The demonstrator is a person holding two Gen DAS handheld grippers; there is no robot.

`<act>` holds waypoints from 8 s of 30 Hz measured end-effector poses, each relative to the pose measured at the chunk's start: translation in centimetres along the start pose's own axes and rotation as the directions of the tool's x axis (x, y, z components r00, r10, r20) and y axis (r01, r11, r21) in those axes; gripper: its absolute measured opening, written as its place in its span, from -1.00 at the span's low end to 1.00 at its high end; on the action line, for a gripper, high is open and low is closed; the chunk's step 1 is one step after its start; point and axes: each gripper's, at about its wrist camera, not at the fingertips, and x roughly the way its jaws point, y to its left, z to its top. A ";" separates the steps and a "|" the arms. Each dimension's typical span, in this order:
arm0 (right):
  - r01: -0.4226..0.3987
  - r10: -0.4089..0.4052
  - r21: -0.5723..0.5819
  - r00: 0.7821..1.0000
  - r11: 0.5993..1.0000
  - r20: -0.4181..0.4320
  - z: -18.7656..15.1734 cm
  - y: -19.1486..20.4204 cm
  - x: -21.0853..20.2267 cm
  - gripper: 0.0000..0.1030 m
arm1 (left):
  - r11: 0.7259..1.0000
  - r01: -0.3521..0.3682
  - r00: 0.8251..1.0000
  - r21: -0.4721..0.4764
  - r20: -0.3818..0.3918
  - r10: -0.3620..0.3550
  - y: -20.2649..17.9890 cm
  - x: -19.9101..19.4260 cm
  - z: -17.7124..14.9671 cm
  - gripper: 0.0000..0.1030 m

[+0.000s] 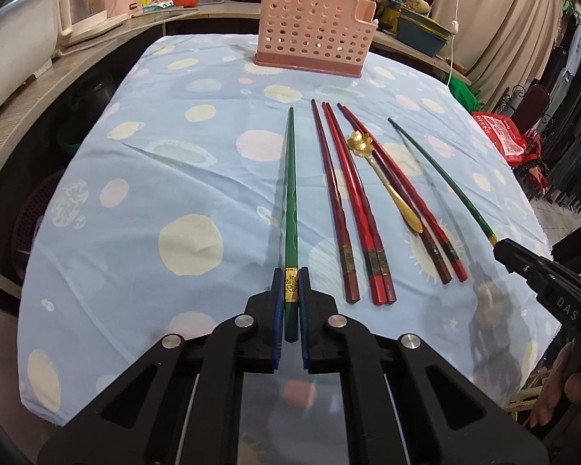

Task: Organize utensils
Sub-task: 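Lift the green chopstick with the left tool while the right tool carries its green chopstick to the basket, then open the left tool over the basket while the right tool releases its chopstick, then move both open tools back toward the remaining red chopsticks, then grasp a red chopstick with the left tool while the right tool grasps another red chopstick, then lift and carry both held red chopsticks to the pink basket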

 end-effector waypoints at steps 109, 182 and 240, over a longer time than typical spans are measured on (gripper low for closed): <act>0.040 -0.021 -0.061 0.961 0.997 0.274 15.2 -1.0 -1.4 0.06 | 0.994 -0.103 0.962 0.036 0.259 0.090 -0.1 -2.7 15.0 0.19; 0.008 -0.011 -0.100 1.000 0.995 -0.027 -1.0 2.3 4.6 -0.84 | 0.999 -0.030 0.998 -0.014 0.048 0.030 -0.2 3.6 0.7 -0.79; -0.123 0.179 -0.158 0.889 0.980 0.422 16.5 3.7 -13.8 -0.86 | 0.997 -0.031 0.890 0.073 0.455 -0.006 -2.3 -14.9 17.0 -0.87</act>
